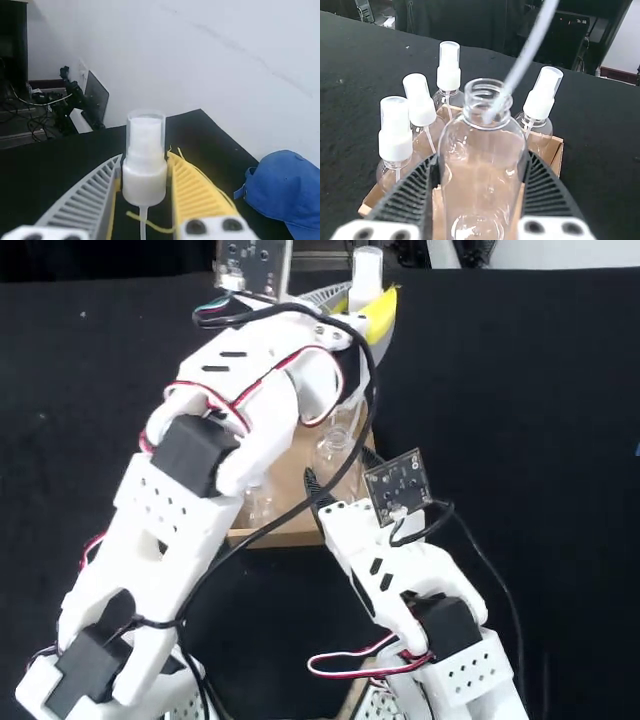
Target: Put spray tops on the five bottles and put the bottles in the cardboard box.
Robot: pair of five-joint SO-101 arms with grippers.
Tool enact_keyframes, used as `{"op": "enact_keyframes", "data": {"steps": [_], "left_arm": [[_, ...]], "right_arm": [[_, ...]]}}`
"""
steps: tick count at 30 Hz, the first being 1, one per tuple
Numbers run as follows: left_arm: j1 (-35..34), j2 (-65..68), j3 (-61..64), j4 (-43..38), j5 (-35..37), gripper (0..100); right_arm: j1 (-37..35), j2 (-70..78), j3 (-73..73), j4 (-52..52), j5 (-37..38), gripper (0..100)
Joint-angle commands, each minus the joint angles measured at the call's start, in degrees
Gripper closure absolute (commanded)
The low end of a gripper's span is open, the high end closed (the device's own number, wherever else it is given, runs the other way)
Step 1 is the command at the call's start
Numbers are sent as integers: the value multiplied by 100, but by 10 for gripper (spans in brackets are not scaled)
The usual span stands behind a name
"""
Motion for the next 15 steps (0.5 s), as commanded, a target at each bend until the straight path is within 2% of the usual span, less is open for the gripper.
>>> {"op": "enact_keyframes", "data": {"steps": [1,7,15], "left_arm": [[-189,-193,286,-527,53,970],[-637,-193,347,-800,70,970],[-655,-1011,673,-800,105,970]], "right_arm": [[-62,-180,-40,-149,18,885],[-62,-180,-40,-149,18,885],[-62,-180,-40,-149,18,885]]}}
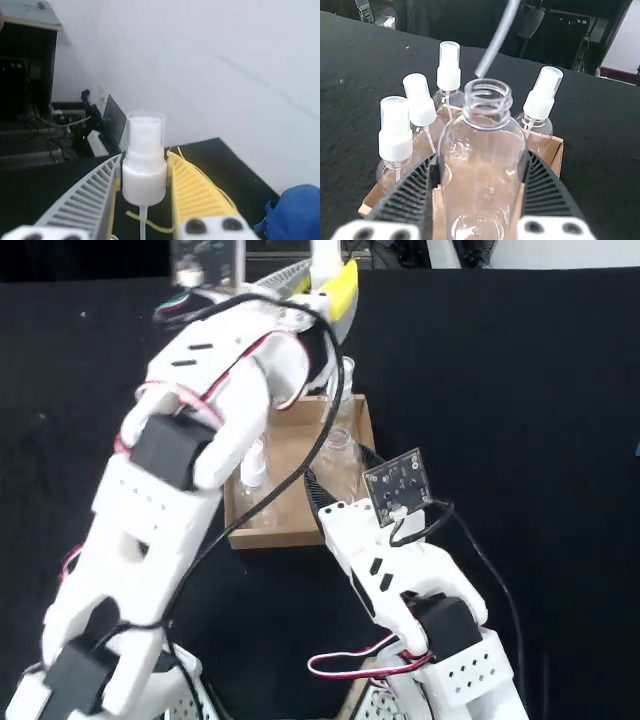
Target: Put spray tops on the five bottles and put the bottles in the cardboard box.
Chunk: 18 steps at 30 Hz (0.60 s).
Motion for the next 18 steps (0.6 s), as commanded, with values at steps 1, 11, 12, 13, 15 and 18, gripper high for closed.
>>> {"op": "enact_keyframes", "data": {"steps": [1,11,12,13,15,18], "left_arm": [[-40,-712,127,-141,62,970],[268,-870,585,-536,53,970],[251,-888,716,-703,35,970],[242,-888,848,-853,26,970],[268,-870,1042,-1073,18,970],[295,-853,1130,-1143,18,970]], "right_arm": [[-62,-180,-40,-149,18,885],[-62,-180,-31,-149,18,885],[-62,-180,-31,-149,18,885],[-62,-180,-31,-149,18,885],[-62,-180,-31,-149,18,885],[-62,-180,-31,-149,18,885]]}}
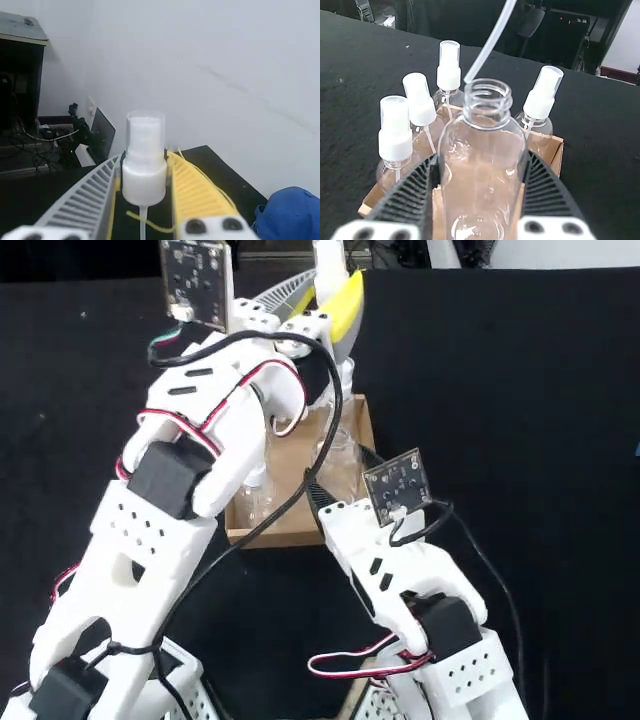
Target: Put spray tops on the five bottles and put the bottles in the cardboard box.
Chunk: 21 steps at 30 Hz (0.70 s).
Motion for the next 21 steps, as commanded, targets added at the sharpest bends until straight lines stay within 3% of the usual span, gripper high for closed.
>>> {"op": "enact_keyframes", "data": {"steps": [1,21], "left_arm": [[84,-158,-4,-264,18,970],[48,-237,-207,-70,53,970]], "right_arm": [[-62,-180,-31,-149,18,885],[-62,-180,-31,-149,18,885]]}}
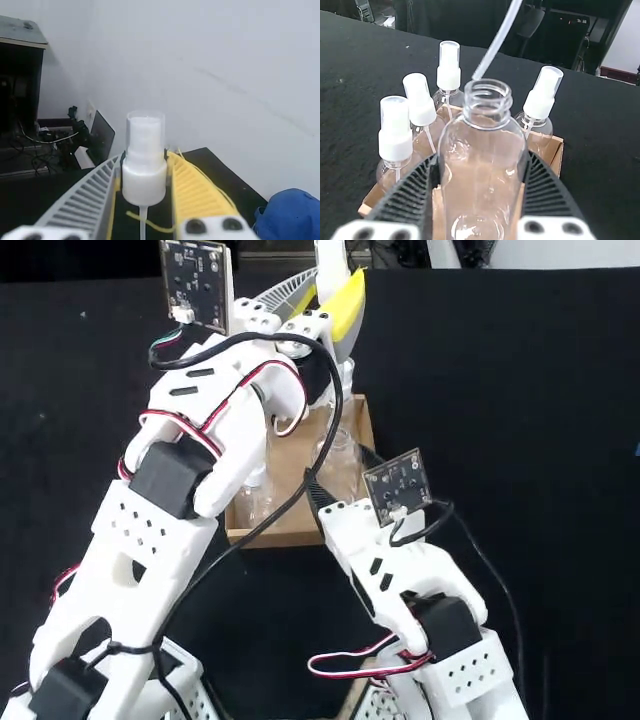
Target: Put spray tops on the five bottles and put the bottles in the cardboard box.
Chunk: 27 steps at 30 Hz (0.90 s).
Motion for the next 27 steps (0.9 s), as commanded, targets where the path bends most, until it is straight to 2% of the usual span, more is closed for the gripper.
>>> {"op": "enact_keyframes", "data": {"steps": [1,9,16,27], "left_arm": [[22,-299,-268,53,53,970],[57,-1125,92,18,62,970],[66,-844,470,-598,62,970],[242,-325,-40,105,62,970]], "right_arm": [[-62,-180,-31,-149,18,885],[-62,-180,-31,-149,18,885],[-62,-180,-31,-149,18,885],[-62,-180,-31,-149,18,885]]}}
